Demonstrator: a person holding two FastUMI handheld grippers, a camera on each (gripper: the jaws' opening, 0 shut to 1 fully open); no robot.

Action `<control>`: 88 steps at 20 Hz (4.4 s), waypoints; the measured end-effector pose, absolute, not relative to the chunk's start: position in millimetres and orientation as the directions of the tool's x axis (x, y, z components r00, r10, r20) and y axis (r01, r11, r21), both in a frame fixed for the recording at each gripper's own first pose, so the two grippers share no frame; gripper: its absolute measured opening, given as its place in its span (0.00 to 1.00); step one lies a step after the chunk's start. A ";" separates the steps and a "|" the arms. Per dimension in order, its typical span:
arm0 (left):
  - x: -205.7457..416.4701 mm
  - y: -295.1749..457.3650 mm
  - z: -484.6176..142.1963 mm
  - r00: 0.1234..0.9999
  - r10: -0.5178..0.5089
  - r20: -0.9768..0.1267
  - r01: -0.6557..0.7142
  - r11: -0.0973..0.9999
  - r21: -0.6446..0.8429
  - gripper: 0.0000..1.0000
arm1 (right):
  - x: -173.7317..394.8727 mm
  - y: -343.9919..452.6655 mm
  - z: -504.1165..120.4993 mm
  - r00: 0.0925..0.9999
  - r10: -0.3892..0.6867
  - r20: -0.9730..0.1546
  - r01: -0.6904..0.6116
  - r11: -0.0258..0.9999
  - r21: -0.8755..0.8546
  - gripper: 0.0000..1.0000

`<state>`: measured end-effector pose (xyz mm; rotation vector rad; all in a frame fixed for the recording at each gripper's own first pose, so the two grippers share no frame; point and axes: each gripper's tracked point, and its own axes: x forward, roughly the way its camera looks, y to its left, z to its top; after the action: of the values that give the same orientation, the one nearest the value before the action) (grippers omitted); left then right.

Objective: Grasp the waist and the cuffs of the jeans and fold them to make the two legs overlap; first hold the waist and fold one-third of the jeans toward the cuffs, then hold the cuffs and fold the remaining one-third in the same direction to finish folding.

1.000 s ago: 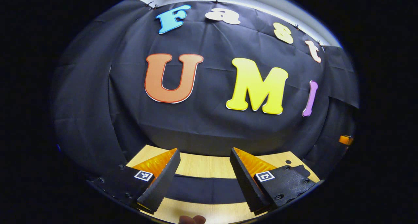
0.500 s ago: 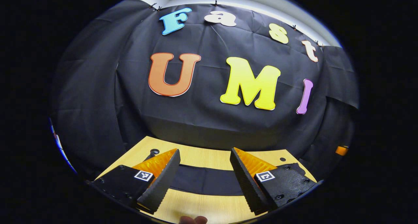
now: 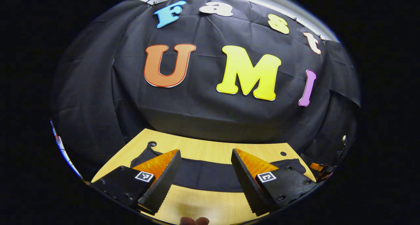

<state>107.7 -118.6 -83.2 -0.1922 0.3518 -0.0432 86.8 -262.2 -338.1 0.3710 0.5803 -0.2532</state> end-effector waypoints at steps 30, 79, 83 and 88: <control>83.4 -41.4 -118.1 0.945 0.044 -0.324 -0.115 0.973 -0.202 0.99 | 137.2 -165.8 -198.2 0.823 -0.019 -0.567 0.140 0.975 0.171 0.05; 131.3 111.7 -334.9 0.862 -0.127 -0.491 -0.420 0.362 -0.832 0.98 | 70.0 115.6 -122.4 0.818 0.262 -0.512 -0.262 0.962 0.075 0.96; 144.7 134.1 -350.2 0.839 -0.072 -0.539 -0.517 0.200 -0.832 0.98 | 64.1 88.3 -104.7 0.832 0.228 -0.505 -0.192 0.974 0.124 0.96; 164.6 145.6 -353.3 0.814 -0.076 -0.576 -0.563 0.141 -0.814 0.96 | 66.2 67.2 -94.1 0.850 0.184 -0.494 -0.105 0.977 0.183 0.98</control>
<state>164.6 145.6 -353.3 -1.4030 0.5600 0.3795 66.2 67.2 -94.1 0.1521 0.5345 0.1524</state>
